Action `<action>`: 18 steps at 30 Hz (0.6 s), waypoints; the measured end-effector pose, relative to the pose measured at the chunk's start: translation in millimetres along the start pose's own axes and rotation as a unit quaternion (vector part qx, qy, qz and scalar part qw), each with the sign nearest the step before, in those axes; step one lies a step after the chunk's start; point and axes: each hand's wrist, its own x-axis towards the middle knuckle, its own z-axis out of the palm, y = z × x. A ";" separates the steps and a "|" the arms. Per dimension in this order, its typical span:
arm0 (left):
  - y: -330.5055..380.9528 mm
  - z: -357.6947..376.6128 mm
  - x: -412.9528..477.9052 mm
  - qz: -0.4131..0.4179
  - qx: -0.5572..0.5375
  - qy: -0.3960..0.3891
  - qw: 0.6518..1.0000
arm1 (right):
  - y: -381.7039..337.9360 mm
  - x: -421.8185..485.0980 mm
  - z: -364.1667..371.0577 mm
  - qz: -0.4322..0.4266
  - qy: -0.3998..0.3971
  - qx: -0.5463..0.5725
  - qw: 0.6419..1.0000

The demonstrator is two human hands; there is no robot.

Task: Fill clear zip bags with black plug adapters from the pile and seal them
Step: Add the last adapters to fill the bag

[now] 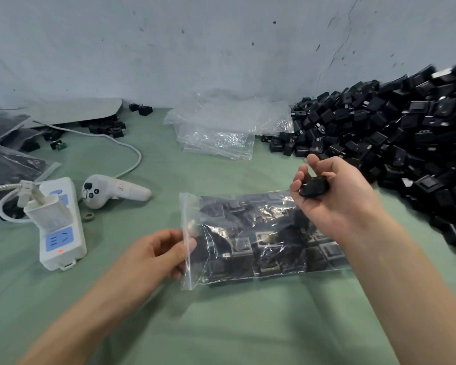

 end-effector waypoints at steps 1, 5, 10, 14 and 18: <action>-1.1 0.7 1.3 0.004 0.006 0.001 1.000 | 1.2 0.3 0.0 0.000 -0.001 -0.003 1.000; 2.9 8.6 4.2 -0.002 -0.029 -0.019 0.999 | 1.8 -0.5 1.8 -0.010 -0.012 -0.022 1.000; 5.1 16.5 -0.5 0.043 -0.007 0.026 0.999 | 1.9 -1.6 1.6 -0.023 -0.027 -0.046 0.998; 2.5 25.6 0.8 0.052 -0.003 0.086 0.995 | 1.4 -1.2 -1.0 -0.024 -0.024 -0.049 0.998; -0.3 27.2 2.9 0.045 -0.005 0.096 0.994 | 1.1 0.0 -4.2 -0.021 -0.024 -0.048 0.998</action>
